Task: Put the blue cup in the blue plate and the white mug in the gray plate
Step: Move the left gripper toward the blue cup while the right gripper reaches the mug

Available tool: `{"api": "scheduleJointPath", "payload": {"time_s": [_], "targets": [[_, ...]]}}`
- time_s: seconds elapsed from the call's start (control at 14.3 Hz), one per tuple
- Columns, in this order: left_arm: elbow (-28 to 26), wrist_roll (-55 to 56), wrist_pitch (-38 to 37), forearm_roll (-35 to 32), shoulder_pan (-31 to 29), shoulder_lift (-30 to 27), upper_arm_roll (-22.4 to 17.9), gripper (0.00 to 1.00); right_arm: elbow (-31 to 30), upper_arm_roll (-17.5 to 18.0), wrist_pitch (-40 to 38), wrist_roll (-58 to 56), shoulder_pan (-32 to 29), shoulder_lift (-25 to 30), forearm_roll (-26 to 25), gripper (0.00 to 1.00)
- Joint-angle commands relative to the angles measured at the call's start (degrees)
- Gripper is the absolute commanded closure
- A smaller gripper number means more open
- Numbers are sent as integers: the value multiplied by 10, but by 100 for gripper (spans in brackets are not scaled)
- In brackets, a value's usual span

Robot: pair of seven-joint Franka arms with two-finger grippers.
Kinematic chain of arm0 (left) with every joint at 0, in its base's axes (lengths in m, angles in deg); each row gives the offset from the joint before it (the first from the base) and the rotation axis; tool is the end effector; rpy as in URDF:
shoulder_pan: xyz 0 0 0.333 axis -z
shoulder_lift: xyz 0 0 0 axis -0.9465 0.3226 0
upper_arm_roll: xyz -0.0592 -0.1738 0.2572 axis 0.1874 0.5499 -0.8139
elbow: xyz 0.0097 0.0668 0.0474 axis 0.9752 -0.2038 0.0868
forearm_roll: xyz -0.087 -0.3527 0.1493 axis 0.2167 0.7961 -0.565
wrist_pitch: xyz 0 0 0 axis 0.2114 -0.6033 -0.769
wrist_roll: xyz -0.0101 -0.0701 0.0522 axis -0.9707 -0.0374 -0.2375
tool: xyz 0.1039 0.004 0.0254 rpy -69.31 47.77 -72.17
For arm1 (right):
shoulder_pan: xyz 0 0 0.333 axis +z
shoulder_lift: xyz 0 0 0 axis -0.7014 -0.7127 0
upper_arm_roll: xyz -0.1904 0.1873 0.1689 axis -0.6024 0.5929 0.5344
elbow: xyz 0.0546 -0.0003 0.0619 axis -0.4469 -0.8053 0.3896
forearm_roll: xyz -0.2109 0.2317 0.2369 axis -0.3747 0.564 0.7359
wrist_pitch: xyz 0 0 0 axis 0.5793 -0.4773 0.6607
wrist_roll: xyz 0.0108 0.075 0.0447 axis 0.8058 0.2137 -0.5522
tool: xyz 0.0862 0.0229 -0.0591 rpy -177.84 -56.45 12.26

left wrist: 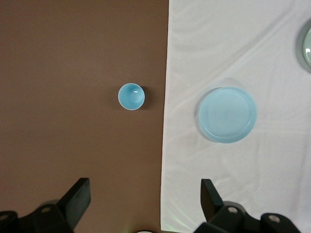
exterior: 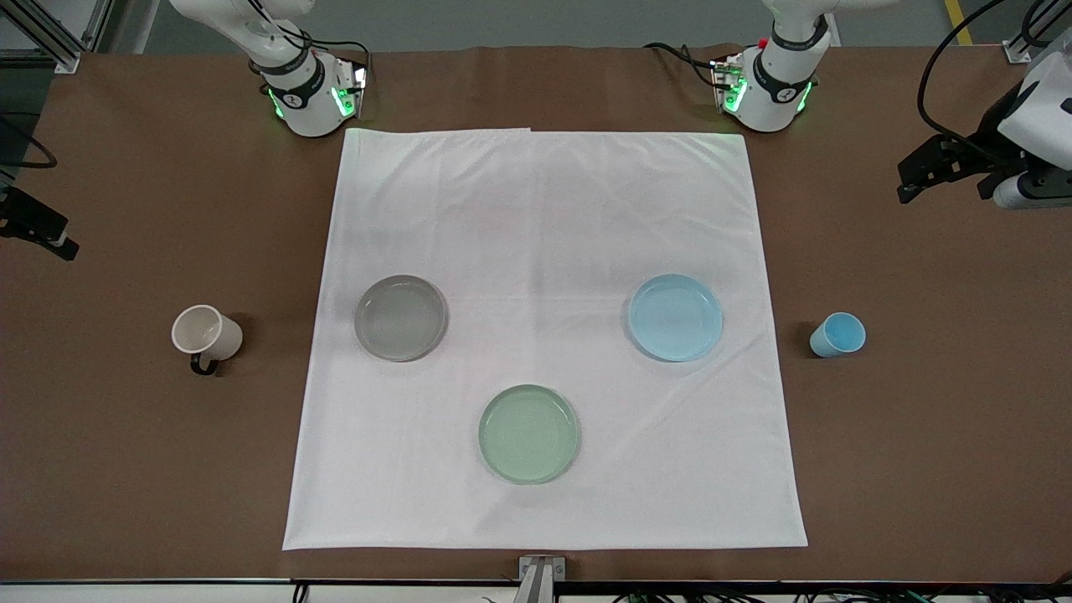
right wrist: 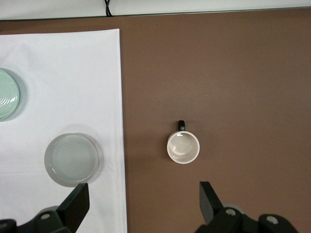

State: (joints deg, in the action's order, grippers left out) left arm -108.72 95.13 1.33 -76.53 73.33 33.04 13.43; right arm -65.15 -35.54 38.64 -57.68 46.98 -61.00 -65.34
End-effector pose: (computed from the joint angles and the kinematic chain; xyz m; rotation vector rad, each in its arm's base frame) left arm 0.5290 -0.0625 0.6531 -3.1061 -0.0261 0.0138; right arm 0.5754 -0.0502 0.6569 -3.1161 0.0479 -0.1842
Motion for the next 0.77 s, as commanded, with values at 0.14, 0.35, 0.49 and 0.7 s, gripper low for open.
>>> {"api": "scheduleJointPath", "payload": {"time_s": [0.14,0.35,0.49,0.7], "targets": [[28,-10,-9,-12,-6,17,-2,0,11,2,-9,6,-2,-3,-7,0],[25,-31,-2,-38,-20,49,-14,0,10,2,-9,6,-2,-3,-7,0],[-2,-40,40,-49,-42,79,-14,0,9,2,-9,6,-4,-4,-6,0],[-117,-40,182,-49,-72,86,-14,0,9,2,-4,7,-3,-13,-6,0]]}}
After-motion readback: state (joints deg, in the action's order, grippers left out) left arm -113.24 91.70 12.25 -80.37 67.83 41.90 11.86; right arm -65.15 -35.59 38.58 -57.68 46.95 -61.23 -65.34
